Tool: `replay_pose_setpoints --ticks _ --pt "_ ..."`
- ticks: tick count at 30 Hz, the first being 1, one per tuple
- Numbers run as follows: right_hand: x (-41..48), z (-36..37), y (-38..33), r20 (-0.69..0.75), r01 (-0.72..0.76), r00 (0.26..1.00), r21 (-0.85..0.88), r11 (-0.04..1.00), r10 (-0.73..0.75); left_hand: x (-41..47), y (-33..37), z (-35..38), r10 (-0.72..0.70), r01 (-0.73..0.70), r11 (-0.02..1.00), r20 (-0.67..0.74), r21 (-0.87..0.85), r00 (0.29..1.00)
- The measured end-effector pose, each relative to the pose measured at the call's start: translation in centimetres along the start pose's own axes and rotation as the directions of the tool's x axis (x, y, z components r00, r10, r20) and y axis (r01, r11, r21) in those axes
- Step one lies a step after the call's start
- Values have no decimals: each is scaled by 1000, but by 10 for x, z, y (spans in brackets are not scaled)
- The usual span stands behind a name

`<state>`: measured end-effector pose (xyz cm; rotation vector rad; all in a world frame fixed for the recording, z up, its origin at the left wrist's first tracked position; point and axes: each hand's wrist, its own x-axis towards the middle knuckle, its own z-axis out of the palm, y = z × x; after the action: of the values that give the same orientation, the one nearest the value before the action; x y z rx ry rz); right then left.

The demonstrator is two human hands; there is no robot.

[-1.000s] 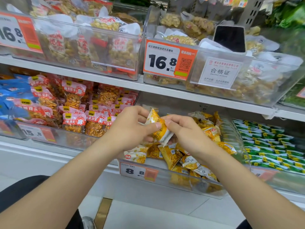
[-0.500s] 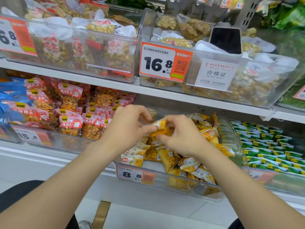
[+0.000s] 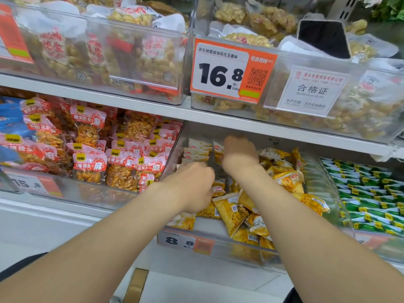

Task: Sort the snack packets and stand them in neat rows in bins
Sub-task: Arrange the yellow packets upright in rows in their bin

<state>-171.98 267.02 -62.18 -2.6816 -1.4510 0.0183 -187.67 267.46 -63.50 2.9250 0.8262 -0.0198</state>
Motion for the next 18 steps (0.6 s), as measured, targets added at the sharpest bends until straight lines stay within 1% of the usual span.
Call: replay_pose_setpoints --ticks 2,5,7,11,16,18 --pt "11 4 1 25 54 998 36 998 -55 5 -4 0 -15 17 1000 73 -19 997" --pt "18 11 5 70 79 994 86 993 -85 8 -7 -1 -29 32 999 107 -27 994" --pt "21 14 9 75 68 994 114 991 -77 9 -5 -2 -30 30 1000 122 2 992" --pt "19 14 -1 14 35 999 117 993 -37 9 -3 -6 -45 41 999 160 30 986" --pt "23 21 -9 45 81 995 162 983 -89 7 -1 -5 -58 53 998 189 31 980" --pt "23 18 -3 39 48 998 153 987 -55 6 -4 -5 -50 45 999 190 30 981"
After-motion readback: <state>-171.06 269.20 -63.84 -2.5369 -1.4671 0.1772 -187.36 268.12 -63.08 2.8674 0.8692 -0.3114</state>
